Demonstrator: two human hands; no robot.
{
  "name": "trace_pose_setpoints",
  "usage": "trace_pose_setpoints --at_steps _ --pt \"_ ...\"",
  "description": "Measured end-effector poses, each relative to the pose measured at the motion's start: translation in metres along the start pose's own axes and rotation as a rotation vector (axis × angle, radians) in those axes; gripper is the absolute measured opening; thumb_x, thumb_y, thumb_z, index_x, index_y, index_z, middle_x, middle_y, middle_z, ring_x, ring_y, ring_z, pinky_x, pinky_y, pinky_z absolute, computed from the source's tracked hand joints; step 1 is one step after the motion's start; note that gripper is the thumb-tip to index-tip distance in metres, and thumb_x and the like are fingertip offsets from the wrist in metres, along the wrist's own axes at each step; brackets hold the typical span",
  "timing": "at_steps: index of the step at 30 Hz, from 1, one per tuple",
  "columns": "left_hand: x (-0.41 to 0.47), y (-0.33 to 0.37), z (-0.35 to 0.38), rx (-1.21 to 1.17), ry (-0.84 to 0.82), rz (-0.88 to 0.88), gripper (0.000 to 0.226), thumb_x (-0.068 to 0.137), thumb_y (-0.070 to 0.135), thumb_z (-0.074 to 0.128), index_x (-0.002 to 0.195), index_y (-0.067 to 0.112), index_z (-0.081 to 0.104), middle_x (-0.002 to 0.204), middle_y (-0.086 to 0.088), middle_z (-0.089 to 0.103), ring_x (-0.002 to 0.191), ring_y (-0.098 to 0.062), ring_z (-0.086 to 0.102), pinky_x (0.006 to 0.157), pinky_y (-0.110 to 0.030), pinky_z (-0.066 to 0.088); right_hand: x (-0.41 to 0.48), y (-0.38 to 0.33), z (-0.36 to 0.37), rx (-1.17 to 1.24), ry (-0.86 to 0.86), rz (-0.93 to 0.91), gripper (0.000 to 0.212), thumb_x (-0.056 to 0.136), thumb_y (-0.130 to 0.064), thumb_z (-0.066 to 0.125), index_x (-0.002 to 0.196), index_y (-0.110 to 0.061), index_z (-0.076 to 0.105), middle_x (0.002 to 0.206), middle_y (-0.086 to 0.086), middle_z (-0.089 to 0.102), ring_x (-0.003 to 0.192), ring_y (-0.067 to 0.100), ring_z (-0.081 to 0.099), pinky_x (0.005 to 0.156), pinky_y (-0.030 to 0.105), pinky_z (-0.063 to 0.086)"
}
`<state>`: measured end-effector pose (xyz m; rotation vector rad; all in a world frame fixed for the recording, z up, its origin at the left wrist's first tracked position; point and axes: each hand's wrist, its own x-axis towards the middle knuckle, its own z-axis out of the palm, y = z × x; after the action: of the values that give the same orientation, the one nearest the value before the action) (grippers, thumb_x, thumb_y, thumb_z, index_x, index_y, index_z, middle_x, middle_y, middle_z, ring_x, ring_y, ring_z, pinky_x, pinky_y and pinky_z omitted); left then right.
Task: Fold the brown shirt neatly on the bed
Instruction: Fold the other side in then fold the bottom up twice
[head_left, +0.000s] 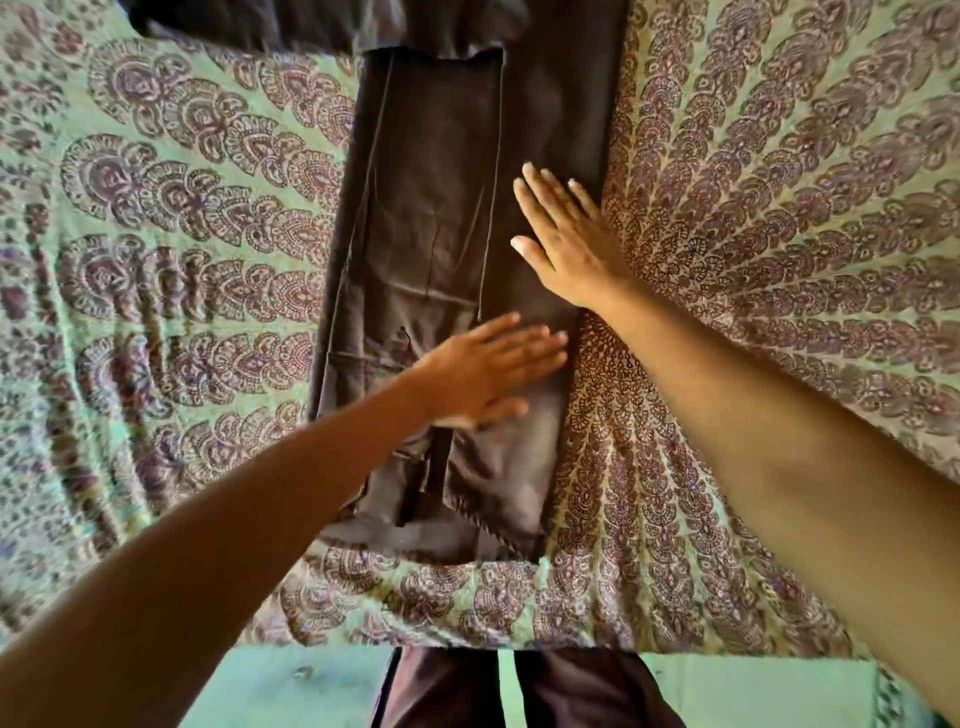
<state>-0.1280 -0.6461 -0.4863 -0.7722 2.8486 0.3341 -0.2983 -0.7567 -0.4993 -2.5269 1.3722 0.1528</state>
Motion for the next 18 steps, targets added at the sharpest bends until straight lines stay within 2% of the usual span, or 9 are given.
trace_pose_setpoints --at_steps 2,5,9,12,15,18 --pt "0.008 -0.010 0.002 0.040 -0.034 0.038 0.061 0.094 0.049 0.023 0.146 0.016 0.026 0.153 -0.007 0.027 0.140 -0.023 0.027 0.114 -0.043 0.010 -0.009 0.002 0.006 -0.019 -0.009 0.037 0.066 0.093 -0.048 0.020 0.147 -0.009 0.020 0.155 0.011 0.017 0.142 0.024 0.019 0.115 0.039 0.011" --pt "-0.015 0.027 0.023 0.030 -0.048 0.158 0.062 0.093 0.051 0.021 0.147 0.019 0.023 0.154 -0.005 0.016 0.142 -0.019 0.015 0.116 -0.045 0.006 -0.010 0.005 0.006 -0.044 -0.033 0.057 0.068 0.093 -0.051 0.018 0.147 -0.011 0.017 0.155 0.011 0.015 0.143 0.024 0.018 0.115 0.039 0.009" --pt "-0.078 0.104 0.053 -0.061 -0.050 0.248 0.062 0.093 0.049 0.029 0.146 0.016 0.026 0.152 -0.006 0.028 0.140 -0.019 0.027 0.117 -0.045 0.002 -0.009 0.002 0.004 -0.047 -0.063 0.075 0.070 0.091 -0.052 0.015 0.148 -0.011 0.016 0.156 0.010 0.013 0.143 0.024 0.016 0.115 0.039 0.008" --pt "-0.097 0.129 0.057 -0.109 -0.053 0.285 0.062 0.095 0.049 0.026 0.148 0.018 0.017 0.155 -0.003 0.018 0.142 -0.017 0.022 0.118 -0.042 0.000 -0.008 0.001 0.004 -0.042 -0.074 0.082 0.071 0.091 -0.053 0.013 0.148 -0.012 0.012 0.156 0.009 0.009 0.144 0.023 0.012 0.116 0.038 0.006" --pt "-0.077 0.119 0.042 -0.145 0.046 0.188 0.059 0.097 0.046 0.016 0.148 0.017 0.013 0.154 -0.001 0.014 0.142 -0.015 0.017 0.117 -0.040 0.003 -0.007 0.001 0.006 -0.054 -0.074 0.091 0.064 0.097 -0.047 0.026 0.149 -0.013 0.008 0.157 0.007 0.004 0.144 0.022 0.007 0.116 0.038 0.004" --pt "-0.049 0.086 0.032 -0.120 0.131 -0.046 0.063 0.094 0.047 0.026 0.146 0.014 0.021 0.153 -0.005 0.024 0.140 -0.019 0.026 0.116 -0.042 0.009 -0.007 0.000 0.004 -0.062 -0.073 0.095 0.064 0.098 -0.045 0.028 0.149 -0.013 0.005 0.157 0.007 0.001 0.145 0.021 0.005 0.116 0.038 0.003"
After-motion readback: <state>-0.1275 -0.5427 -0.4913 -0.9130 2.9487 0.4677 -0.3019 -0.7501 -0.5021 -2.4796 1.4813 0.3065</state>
